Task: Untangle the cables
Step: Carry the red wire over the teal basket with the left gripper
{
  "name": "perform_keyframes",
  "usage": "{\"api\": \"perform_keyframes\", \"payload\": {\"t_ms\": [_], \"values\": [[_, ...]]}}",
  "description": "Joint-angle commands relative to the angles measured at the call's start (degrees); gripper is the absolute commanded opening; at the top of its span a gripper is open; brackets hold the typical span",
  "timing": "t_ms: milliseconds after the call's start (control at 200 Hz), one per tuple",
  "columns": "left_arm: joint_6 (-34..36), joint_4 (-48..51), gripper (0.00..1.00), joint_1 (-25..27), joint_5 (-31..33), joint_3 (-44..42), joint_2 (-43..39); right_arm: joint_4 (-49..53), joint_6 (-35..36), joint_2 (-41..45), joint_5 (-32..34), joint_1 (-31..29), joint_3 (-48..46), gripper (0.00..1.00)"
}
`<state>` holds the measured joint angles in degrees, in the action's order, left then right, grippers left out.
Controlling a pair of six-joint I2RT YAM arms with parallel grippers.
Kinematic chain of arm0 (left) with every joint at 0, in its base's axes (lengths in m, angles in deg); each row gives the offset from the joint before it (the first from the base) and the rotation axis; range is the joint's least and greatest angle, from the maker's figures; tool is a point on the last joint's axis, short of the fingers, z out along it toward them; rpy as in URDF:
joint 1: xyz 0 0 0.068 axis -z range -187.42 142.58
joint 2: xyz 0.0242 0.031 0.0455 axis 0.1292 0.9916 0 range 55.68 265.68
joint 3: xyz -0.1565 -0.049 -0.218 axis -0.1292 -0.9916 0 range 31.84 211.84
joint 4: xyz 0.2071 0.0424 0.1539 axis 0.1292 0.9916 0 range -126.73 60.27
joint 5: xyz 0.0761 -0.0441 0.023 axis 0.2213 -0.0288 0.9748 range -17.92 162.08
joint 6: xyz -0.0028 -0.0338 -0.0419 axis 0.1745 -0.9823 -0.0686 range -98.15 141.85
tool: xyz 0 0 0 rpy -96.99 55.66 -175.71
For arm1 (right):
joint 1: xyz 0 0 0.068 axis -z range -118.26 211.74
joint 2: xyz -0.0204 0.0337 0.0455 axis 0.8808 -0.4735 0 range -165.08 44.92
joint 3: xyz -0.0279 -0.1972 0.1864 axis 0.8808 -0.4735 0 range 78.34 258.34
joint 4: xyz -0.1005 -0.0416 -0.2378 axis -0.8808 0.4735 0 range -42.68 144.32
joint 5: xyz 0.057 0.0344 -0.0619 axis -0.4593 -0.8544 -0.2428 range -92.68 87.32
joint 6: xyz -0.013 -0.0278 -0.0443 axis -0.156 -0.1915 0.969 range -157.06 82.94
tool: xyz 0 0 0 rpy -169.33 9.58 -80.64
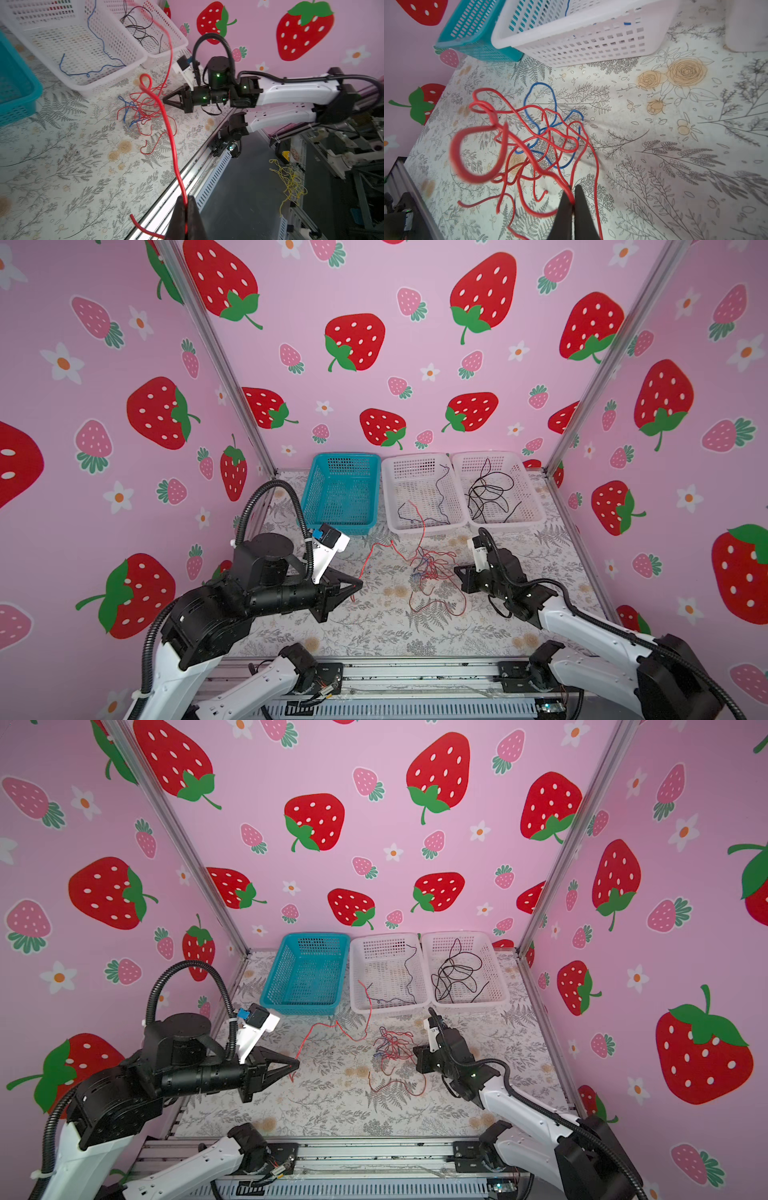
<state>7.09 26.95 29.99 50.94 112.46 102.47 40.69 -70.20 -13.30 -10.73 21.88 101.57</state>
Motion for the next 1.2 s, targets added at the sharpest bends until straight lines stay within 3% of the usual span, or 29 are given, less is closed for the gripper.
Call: {"api": "perform_keyframes", "payload": {"t_ms": [0,195,575,955,1196], "values": [[1.8,-3.4,0.0,-2.9,7.2,1.7,3.1,-0.9,0.9,4.3,-1.7,-0.1,-2.1,0.0],[1.1,-10.4,0.0,-14.6,2.9,0.1,8.3,-1.8,2.7,9.8,-3.1,-0.1,-4.2,0.0],[-4.8,-25.2,0.0,-27.8,9.2,-3.9,19.8,-6.6,4.4,15.6,-7.2,-0.2,-8.0,0.0],[-6.1,-32.8,0.0,-30.8,15.0,-1.4,37.0,-6.3,4.4,17.8,-8.4,-0.4,-8.0,0.0],[-6.3,-33.4,0.0,-31.4,14.9,1.2,45.4,-6.6,4.2,19.1,-9.0,-0.4,-8.3,0.0]]}}
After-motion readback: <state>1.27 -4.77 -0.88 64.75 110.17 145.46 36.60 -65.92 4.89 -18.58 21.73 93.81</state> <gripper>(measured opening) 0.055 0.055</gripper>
